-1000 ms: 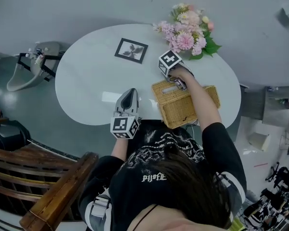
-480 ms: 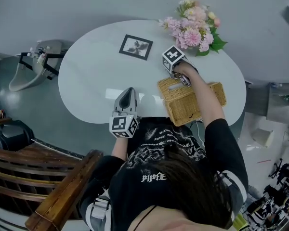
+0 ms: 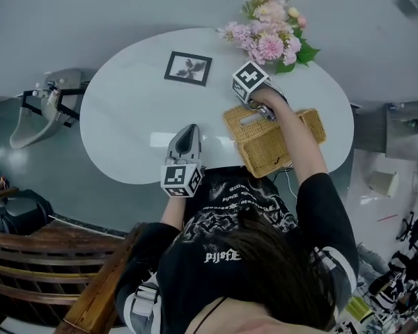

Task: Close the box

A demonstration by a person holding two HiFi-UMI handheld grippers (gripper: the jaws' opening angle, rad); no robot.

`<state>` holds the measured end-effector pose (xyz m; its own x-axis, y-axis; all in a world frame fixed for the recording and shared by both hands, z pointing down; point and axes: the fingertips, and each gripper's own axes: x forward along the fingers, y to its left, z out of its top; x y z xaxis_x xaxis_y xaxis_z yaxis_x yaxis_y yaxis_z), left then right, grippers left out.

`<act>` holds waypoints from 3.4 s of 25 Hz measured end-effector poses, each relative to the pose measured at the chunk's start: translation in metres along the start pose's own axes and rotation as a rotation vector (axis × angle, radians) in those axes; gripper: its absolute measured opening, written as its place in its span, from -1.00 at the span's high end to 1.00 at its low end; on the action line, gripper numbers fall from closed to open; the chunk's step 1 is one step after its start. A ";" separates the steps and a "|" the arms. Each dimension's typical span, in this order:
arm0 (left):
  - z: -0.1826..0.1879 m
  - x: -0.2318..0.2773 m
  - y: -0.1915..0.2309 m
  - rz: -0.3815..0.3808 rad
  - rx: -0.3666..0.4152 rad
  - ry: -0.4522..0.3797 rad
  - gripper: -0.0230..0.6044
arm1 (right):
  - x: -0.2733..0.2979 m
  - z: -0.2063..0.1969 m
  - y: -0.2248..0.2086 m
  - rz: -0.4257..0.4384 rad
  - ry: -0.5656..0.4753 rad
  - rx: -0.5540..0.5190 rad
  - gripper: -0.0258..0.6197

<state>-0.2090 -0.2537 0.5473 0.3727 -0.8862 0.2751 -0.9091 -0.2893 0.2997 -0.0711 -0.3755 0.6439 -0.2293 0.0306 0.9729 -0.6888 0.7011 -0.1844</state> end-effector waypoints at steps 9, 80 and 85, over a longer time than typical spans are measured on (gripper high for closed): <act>0.000 0.008 -0.007 -0.038 0.003 0.017 0.85 | -0.036 0.009 0.004 -0.046 -0.141 -0.009 0.81; -0.024 -0.047 -0.125 -0.066 0.020 0.005 0.85 | -0.230 -0.130 0.087 -0.205 -0.907 -0.090 0.81; -0.028 -0.058 -0.137 -0.058 0.025 -0.013 0.85 | -0.232 -0.149 0.094 -0.207 -0.912 -0.103 0.81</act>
<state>-0.1012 -0.1531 0.5156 0.4224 -0.8723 0.2462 -0.8906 -0.3488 0.2919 0.0199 -0.2101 0.4218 -0.5891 -0.6412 0.4917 -0.7222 0.6908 0.0356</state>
